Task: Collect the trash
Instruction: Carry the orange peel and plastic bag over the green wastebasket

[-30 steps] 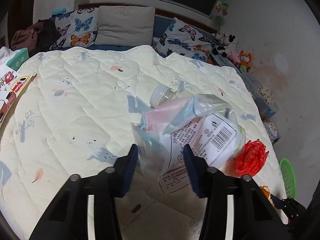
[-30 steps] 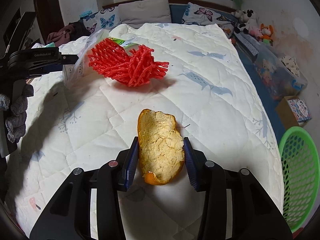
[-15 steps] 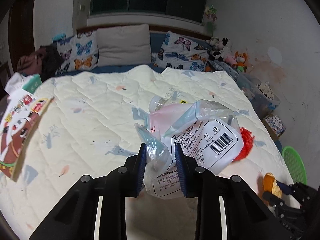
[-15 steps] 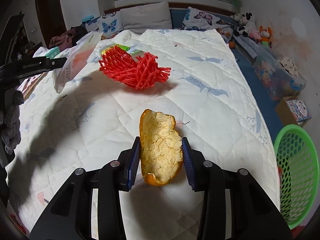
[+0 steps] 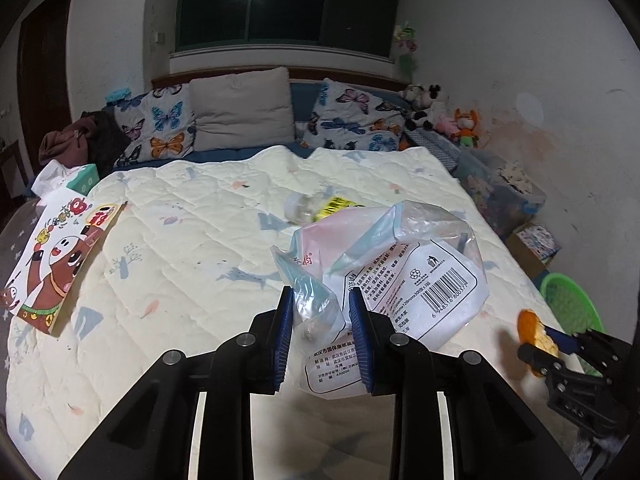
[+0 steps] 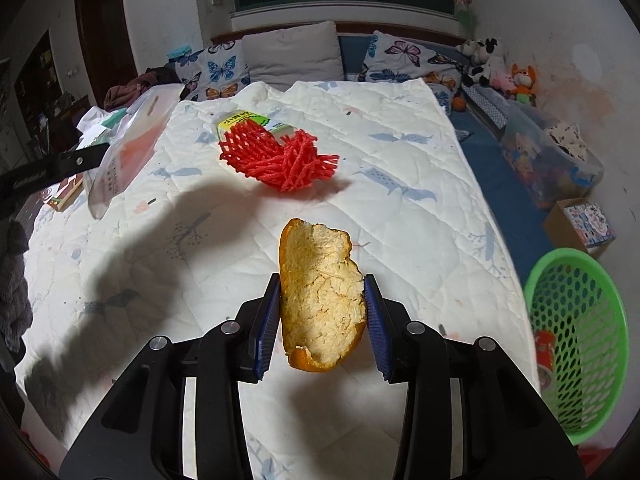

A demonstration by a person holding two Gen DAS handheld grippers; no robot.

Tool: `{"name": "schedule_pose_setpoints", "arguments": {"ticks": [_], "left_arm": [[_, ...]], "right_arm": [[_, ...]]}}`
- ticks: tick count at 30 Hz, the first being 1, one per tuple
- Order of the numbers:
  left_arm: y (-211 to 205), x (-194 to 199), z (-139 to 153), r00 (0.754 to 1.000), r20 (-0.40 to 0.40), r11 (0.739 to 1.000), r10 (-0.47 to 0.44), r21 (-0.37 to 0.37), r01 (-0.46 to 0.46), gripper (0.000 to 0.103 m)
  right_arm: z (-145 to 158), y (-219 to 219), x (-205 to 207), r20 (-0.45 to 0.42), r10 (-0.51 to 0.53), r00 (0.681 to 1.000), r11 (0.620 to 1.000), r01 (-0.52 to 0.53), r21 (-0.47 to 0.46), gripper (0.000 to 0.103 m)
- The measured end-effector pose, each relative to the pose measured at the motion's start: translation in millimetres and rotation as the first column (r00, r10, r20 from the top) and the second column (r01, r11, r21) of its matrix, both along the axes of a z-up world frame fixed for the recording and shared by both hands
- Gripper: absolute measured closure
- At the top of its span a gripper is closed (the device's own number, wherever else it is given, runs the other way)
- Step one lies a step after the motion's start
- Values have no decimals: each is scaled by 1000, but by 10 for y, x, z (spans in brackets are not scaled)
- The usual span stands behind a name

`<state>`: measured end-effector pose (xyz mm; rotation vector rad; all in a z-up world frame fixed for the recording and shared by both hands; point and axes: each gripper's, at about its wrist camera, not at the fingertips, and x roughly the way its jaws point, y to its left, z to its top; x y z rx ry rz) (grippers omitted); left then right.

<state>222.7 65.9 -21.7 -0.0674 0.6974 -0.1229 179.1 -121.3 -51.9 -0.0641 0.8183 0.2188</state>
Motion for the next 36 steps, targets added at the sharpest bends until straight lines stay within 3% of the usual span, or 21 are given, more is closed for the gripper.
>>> {"name": "schedule_pose_setpoints", "arguments": {"ticks": [18, 36], "left_arm": [[-891, -344, 170, 985, 42, 986, -165, 2, 165, 76], [-2134, -276, 117, 935, 3, 935, -355, 24, 355, 76]], "right_arm": [[50, -914, -353, 15, -163, 987, 987, 163, 4, 62], [-96, -2385, -552, -19, -428, 903, 904, 428, 0, 60]]}}
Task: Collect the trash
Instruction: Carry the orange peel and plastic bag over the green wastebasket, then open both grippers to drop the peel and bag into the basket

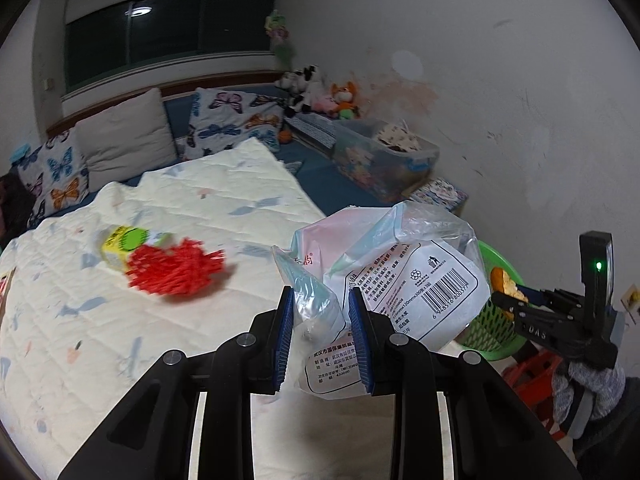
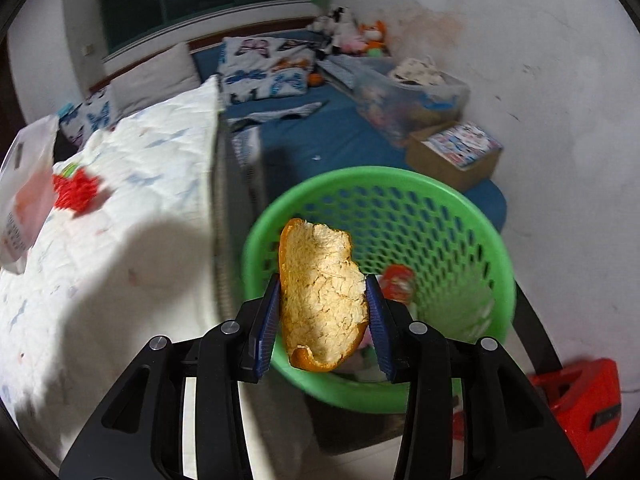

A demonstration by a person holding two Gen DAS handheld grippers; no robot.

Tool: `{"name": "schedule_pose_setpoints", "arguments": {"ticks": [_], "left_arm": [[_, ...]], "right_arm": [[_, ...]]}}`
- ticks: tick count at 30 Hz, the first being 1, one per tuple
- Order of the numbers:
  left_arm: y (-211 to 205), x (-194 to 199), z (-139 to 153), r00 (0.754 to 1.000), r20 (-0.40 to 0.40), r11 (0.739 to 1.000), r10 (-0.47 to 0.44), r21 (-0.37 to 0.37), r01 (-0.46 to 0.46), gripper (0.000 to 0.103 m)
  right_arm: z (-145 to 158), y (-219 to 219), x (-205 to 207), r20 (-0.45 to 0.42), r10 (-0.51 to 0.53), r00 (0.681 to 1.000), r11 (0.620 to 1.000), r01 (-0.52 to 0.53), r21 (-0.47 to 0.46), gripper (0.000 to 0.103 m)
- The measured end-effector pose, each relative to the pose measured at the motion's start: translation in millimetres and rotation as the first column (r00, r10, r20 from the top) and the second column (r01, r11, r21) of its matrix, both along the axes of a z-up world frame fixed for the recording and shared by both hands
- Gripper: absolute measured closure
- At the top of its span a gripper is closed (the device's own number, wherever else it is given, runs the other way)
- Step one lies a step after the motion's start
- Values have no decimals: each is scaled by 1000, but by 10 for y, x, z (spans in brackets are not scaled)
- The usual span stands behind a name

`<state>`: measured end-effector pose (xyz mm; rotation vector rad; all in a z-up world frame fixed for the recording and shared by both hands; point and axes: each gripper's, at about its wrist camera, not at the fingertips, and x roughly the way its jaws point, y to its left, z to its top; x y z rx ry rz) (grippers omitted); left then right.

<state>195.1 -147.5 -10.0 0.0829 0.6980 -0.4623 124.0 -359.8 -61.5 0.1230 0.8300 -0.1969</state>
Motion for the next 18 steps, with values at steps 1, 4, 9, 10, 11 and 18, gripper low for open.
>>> {"name": "schedule_pose_setpoints", "arguments": {"ticks": [1, 4, 9, 10, 11, 18], "left_arm": [[-62, 10, -8, 1000, -2, 1000, -7, 3, 7, 76], [-260, 52, -31, 999, -13, 999, -35, 5, 35, 76], [-594, 110, -96, 997, -30, 997, -78, 25, 79, 76], [-635, 104, -104, 996, -31, 996, -85, 28, 86, 76], [-692, 104, -113, 995, -32, 995, -93, 32, 94, 76], [-1137, 138, -221, 987, -46, 986, -151, 69, 154, 76]], "right_arm": [[-15, -72, -1, -4, -12, 1000, 1000, 12, 0, 60], [-49, -195, -29, -7, -37, 999, 999, 37, 1, 57], [-56, -346, -68, -2, -68, 998, 998, 68, 13, 53], [-53, -373, -86, 1, -74, 997, 997, 74, 12, 52], [-48, -394, -105, 3, -75, 997, 997, 75, 14, 51], [42, -531, -271, 30, -97, 995, 995, 96, 34, 47]]}}
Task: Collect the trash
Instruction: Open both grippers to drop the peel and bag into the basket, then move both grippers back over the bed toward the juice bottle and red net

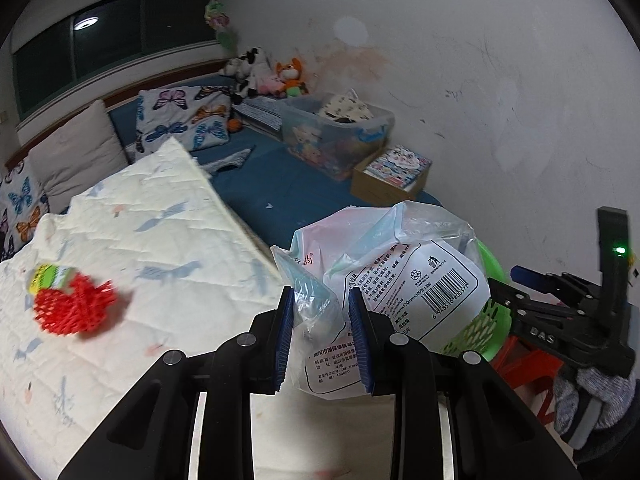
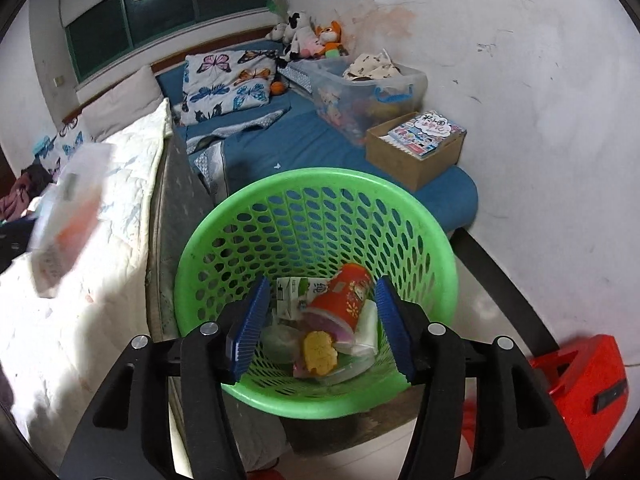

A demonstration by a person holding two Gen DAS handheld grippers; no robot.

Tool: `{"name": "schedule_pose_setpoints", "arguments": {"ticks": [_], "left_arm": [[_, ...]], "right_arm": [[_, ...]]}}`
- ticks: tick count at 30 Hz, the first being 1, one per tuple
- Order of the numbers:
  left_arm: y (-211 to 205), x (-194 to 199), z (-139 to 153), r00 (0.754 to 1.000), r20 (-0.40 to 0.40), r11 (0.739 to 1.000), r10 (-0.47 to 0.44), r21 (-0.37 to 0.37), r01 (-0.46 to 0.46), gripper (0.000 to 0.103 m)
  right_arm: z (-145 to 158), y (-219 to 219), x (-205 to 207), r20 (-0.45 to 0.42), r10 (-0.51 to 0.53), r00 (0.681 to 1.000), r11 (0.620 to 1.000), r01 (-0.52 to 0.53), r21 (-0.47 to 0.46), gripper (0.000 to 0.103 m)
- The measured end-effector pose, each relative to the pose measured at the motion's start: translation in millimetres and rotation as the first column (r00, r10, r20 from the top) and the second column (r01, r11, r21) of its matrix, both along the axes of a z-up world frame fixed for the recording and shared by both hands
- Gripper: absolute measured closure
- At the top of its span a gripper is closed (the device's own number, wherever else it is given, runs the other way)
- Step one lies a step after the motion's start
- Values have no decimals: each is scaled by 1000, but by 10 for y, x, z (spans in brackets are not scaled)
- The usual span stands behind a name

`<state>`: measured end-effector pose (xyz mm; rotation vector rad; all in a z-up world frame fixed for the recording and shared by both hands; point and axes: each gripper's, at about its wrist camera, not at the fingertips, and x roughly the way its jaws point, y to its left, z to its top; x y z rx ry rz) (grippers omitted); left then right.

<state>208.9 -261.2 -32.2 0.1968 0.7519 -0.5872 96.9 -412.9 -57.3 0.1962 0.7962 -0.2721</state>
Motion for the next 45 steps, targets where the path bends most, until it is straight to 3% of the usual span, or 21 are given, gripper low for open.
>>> {"name": "schedule_pose_setpoints", "arguments": {"ticks": [11, 16, 18, 22, 29, 35, 45], "left_arm": [[-563, 18, -208, 998, -15, 995, -58, 82, 59, 73], [-673, 3, -233, 997, -21, 993, -78, 85, 80, 63], [-674, 5, -233, 997, -25, 994, -79, 79, 80, 53], [-640, -13, -207, 997, -14, 995, -75, 68, 76, 44], [-310, -49, -100, 1000, -16, 999, -20, 36, 20, 42], [208, -88, 13, 997, -5, 997, 78, 12, -78, 41], [1247, -73, 97, 963, 14, 963, 269, 5, -269, 38]], "right_arm": [[62, -164, -247, 24, -35, 999, 999, 35, 11, 39], [47, -179, -301, 26, -39, 999, 999, 38, 17, 39], [42, -185, -309, 26, -41, 999, 999, 41, 20, 39], [58, -193, -317, 28, -41, 999, 999, 40, 21, 38], [124, -44, -306, 44, -3, 999, 1000, 2, 27, 36], [202, 288, -186, 57, 78, 995, 996, -80, 35, 31], [315, 1088, 219, 56, 262, 963, 964, -263, 22, 26]]}}
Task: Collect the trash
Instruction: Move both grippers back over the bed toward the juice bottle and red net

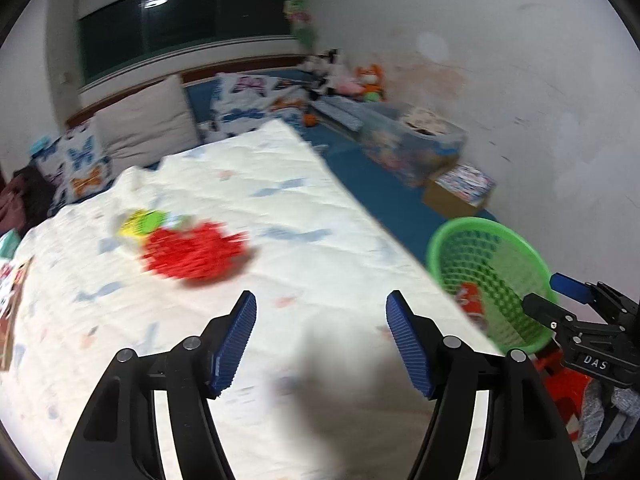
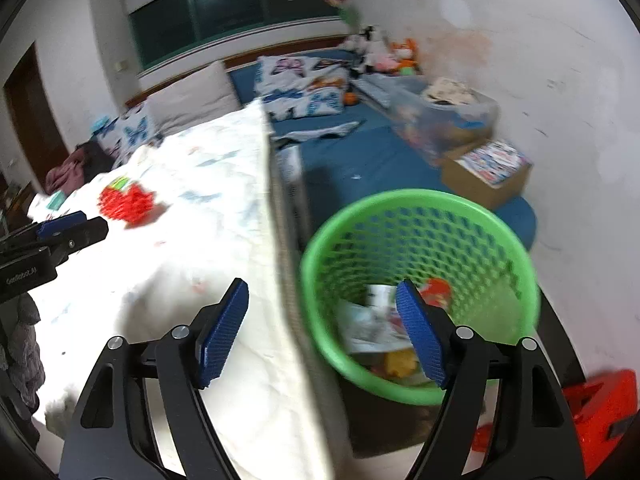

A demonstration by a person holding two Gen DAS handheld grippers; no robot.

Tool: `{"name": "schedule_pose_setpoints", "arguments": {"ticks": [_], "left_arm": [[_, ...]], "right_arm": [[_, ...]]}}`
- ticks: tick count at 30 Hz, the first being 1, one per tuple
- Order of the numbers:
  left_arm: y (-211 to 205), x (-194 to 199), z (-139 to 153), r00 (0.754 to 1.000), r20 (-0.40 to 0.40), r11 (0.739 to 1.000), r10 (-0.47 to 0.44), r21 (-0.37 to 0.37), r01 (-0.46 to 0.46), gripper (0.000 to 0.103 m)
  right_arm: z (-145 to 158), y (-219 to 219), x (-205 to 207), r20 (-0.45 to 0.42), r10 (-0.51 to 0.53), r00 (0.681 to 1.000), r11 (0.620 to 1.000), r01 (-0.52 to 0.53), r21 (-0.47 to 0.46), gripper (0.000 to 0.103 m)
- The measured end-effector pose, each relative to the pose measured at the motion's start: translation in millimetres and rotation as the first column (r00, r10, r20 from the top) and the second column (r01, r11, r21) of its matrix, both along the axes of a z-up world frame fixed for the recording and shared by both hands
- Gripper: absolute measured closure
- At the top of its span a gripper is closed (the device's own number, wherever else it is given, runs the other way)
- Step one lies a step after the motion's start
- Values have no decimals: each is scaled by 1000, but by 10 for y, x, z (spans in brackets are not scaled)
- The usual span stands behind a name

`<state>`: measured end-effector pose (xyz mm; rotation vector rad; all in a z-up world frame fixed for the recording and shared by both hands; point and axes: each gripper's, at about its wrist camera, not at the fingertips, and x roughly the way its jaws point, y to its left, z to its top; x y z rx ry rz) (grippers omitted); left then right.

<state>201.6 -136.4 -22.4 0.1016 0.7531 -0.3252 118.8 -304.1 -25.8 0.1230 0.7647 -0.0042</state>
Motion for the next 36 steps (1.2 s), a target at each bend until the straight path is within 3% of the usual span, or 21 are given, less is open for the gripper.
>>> {"name": "schedule_pose_setpoints", "arguments": {"ticks": [9, 17, 27, 36], "left_arm": [[917, 69, 40, 986, 5, 986, 167, -2, -167, 35], [1556, 133, 9, 958, -8, 958, 286, 0, -286, 33], [1999, 220, -130, 926, -54, 927, 374, -4, -374, 33], [2242, 254, -277, 903, -96, 907, 419, -16, -422, 32]], "right_arm": [[46, 789, 353, 3, 167, 986, 986, -167, -23, 23], [0, 1405, 741, -14, 291, 957, 956, -291, -40, 21], [-110, 1841, 1158, -45, 370, 928, 926, -372, -59, 21], [107, 2247, 1746, -67, 480, 874, 874, -484, -53, 21]]}}
